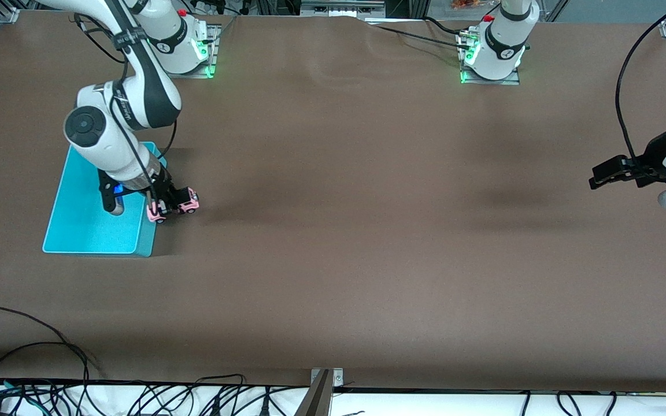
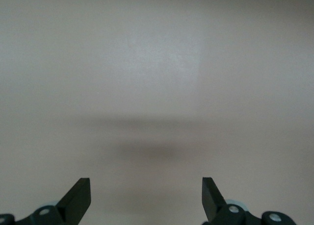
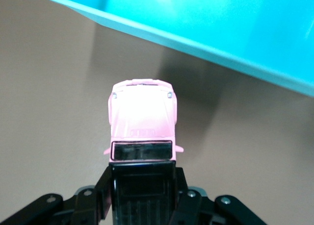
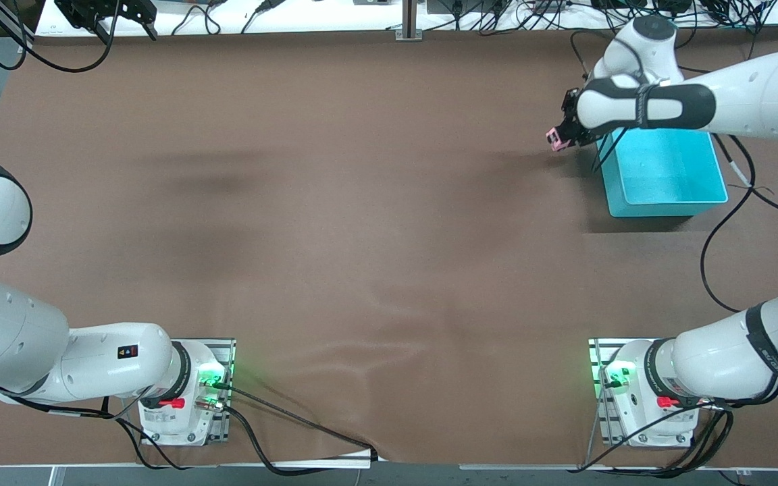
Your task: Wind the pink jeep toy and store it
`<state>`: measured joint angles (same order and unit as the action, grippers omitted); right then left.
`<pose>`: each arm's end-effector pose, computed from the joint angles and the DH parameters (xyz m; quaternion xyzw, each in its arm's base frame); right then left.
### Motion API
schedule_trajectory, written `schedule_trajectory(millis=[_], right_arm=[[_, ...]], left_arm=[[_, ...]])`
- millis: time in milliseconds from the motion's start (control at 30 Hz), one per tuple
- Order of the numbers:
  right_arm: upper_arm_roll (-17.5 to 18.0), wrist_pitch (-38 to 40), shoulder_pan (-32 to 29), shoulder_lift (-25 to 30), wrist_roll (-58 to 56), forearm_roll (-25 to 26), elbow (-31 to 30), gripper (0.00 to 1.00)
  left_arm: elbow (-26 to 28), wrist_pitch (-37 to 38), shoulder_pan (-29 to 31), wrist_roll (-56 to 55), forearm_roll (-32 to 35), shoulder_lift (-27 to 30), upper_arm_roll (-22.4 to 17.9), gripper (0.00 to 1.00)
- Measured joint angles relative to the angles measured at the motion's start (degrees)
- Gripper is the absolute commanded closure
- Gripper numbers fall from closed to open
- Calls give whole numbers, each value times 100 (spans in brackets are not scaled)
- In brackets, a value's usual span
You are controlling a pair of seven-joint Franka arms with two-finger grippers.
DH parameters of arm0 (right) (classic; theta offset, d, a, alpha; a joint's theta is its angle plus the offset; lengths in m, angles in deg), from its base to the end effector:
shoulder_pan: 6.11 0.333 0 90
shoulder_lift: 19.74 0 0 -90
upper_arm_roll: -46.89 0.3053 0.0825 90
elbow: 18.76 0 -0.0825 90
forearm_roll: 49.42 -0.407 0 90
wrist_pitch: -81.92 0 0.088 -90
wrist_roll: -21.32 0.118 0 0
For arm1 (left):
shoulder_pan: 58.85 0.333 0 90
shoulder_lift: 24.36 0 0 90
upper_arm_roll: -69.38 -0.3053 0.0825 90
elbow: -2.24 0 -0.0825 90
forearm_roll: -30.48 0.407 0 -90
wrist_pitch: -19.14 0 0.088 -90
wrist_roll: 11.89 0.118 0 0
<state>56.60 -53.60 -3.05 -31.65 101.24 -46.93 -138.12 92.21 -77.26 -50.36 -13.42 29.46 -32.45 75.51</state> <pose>0.5862 0.1310 0.2988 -0.8394 0.5422 -0.0257 0.0291 0.6230 0.0274 0.5283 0.9991 0.0355 -0.0140 0.0165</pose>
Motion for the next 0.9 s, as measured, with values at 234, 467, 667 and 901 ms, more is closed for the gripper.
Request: schedule_trajectory(millis=[234,467,667,901], right_arm=[[-10,294,-2,147,-811,2,235,100],[-337,806,-19,322,-2058,2,355,100],[-759,1160,-69,466,-3417,2,367,100],[-1269,1387,-141,461,-5006,2,280,100]], left_arm=[[3,0,0,0,0,0,0,0],[4,0,0,0,0,0,0,0],[4,0,0,0,0,0,0,0],[5,0,0,0,0,0,0,0]])
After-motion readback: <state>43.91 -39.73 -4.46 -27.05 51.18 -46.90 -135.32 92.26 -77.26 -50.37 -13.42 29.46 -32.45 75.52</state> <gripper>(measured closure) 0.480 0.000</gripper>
